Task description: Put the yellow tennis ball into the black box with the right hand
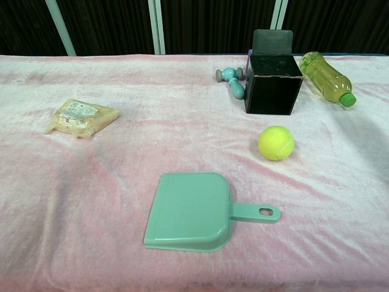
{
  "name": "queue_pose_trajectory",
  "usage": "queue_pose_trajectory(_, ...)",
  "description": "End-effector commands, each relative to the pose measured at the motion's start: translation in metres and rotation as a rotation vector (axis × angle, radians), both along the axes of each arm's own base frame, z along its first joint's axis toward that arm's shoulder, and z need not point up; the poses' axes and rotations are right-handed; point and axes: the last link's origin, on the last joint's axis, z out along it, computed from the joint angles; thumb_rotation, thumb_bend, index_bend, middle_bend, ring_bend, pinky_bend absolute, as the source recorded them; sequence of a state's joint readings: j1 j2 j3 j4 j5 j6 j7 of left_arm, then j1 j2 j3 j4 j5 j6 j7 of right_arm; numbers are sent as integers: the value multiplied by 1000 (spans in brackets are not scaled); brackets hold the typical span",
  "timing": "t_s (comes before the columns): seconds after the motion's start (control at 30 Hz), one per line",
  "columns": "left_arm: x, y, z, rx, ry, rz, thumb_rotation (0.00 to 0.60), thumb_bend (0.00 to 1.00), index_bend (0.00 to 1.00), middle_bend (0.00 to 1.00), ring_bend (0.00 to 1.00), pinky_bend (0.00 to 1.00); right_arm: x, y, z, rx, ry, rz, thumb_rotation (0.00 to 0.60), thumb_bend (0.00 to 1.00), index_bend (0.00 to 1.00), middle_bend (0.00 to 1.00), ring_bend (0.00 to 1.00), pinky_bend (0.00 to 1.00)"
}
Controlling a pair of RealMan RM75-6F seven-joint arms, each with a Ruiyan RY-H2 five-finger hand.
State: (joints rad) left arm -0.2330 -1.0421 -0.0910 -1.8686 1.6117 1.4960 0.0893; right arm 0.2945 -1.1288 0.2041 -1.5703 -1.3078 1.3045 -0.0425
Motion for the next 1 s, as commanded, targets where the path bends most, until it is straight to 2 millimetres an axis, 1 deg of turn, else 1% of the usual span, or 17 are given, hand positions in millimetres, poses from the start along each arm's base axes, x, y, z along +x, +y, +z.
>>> queue_pose_trajectory(0.03, -5, -9, 16, 52, -19, 24, 600, 483, 158, 103, 36, 75, -3, 12, -6, 30, -43, -21, 600, 175, 357, 301, 403, 391)
queue_pose_trajectory(0.07, -7, -12, 18, 56, -21, 28, 600, 482, 158, 104, 35, 75, -3, 14, -8, 41, -53, -28, 600, 175, 418, 342, 450, 450)
queue_pose_trajectory(0.1, -8, -14, 20, 60, -20, 33, 600, 483, 158, 104, 35, 75, -4, 17, -10, 52, -63, -34, 600, 175, 458, 371, 481, 484)
queue_pose_trajectory(0.17, -14, -19, 23, 64, -8, 48, 600, 483, 158, 104, 35, 75, -5, 25, -15, 74, -82, -46, 600, 175, 582, 457, 569, 566)
queue_pose_trajectory(0.23, -22, -26, 25, 61, 7, 69, 600, 483, 158, 104, 35, 75, -6, 33, -19, 79, -87, -51, 600, 175, 679, 522, 627, 615)
queue_pose_trajectory(0.27, -25, -28, 25, 57, 12, 77, 600, 483, 158, 104, 35, 75, -7, 35, -20, 78, -87, -52, 600, 175, 699, 536, 639, 625)
queue_pose_trajectory(0.3, -31, -33, 24, 45, 22, 97, 600, 483, 159, 104, 35, 75, -9, 40, -22, 76, -83, -58, 600, 176, 731, 559, 657, 643)
queue_pose_trajectory(0.33, -34, -36, 23, 38, 26, 108, 600, 483, 160, 104, 35, 75, -10, 42, -24, 73, -80, -60, 600, 176, 805, 610, 697, 686)
queue_pose_trajectory(0.37, -42, -42, 19, 18, 32, 136, 600, 483, 161, 104, 35, 75, -12, 46, -26, 65, -74, -67, 600, 177, 844, 637, 719, 710)
queue_pose_trajectory(0.4, -51, -49, 13, -20, 46, 165, 600, 483, 162, 104, 35, 75, -13, 49, -29, 55, -71, -72, 600, 188, 922, 694, 763, 761)
queue_pose_trajectory(0.47, -61, -57, 5, -66, 78, 176, 600, 483, 162, 104, 35, 75, -17, 54, -34, 21, -65, -92, 600, 264, 997, 796, 838, 870)
queue_pose_trajectory(0.5, -64, -60, 2, -76, 93, 171, 600, 483, 162, 104, 35, 75, -19, 55, -38, 6, -60, -102, 600, 309, 1000, 829, 863, 910)
queue_pose_trajectory(0.57, -68, -64, -4, -90, 113, 164, 600, 483, 163, 104, 35, 75, -23, 57, -43, -7, -55, -127, 600, 468, 1000, 927, 945, 989)
queue_pose_trajectory(0.67, -72, -66, -7, -83, 126, 156, 600, 483, 173, 104, 35, 75, -25, 60, -51, -5, -84, -169, 600, 630, 1000, 996, 998, 1000)
queue_pose_trajectory(0.77, -73, -65, -6, -52, 110, 155, 600, 483, 178, 104, 35, 75, -22, 62, -61, 63, -116, -201, 600, 659, 1000, 1000, 1000, 1000)
queue_pose_trajectory(0.83, -74, -62, -4, -19, 97, 157, 600, 483, 178, 104, 35, 75, -18, 63, -70, 145, -76, -202, 600, 662, 1000, 1000, 1000, 1000)
queue_pose_trajectory(1.0, -80, -58, 2, 15, 98, 167, 600, 483, 178, 104, 36, 75, -2, 56, -92, 213, -33, -168, 600, 663, 1000, 1000, 1000, 1000)
